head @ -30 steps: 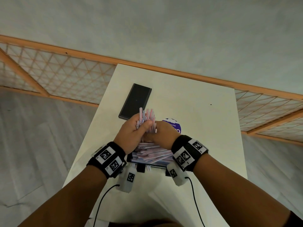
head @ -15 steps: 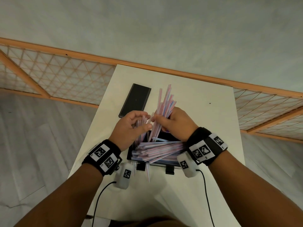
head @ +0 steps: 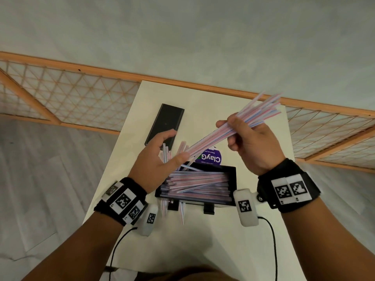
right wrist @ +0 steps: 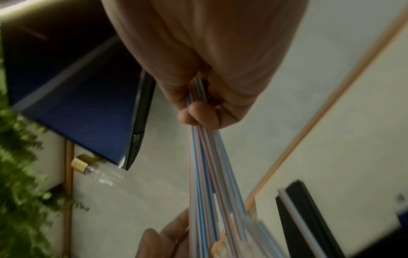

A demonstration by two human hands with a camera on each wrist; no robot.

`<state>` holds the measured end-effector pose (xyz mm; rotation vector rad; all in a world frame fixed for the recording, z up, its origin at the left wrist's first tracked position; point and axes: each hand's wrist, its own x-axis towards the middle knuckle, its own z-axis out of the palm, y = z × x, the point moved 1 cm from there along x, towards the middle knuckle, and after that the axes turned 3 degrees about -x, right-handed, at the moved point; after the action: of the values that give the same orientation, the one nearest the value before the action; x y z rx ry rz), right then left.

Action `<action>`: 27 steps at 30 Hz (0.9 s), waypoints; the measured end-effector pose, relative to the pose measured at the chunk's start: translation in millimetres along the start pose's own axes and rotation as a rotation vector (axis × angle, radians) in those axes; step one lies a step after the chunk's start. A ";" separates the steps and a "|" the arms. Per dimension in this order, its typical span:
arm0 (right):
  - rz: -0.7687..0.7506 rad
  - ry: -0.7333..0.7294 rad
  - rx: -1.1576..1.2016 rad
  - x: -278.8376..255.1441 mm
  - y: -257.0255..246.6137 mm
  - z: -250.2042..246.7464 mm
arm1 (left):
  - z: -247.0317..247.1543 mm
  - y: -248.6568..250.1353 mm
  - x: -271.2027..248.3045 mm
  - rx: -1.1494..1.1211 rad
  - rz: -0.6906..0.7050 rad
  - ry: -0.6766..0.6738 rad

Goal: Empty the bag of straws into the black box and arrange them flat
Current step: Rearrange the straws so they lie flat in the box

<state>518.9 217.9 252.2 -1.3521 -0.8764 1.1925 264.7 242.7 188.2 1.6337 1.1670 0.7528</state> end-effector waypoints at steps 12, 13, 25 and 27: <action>0.722 0.184 0.669 -56.3 115.5 30.5 | 33.3 -43.9 -27.5 0.812 0.414 -0.289; 0.728 0.170 0.679 -59.1 118.7 31.6 | 34.7 -49.7 -28.7 0.837 0.427 -0.296; 0.761 -0.083 0.254 -78.9 80.6 -9.7 | 41.0 -68.9 -21.0 0.775 0.282 -0.310; 0.726 -0.079 0.109 -79.4 77.8 -12.8 | 42.2 -68.0 -20.2 0.742 0.269 -0.301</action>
<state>503.9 127.2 188.5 -1.5952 -0.3543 1.8222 270.8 215.0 110.7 2.4547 1.0756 0.2035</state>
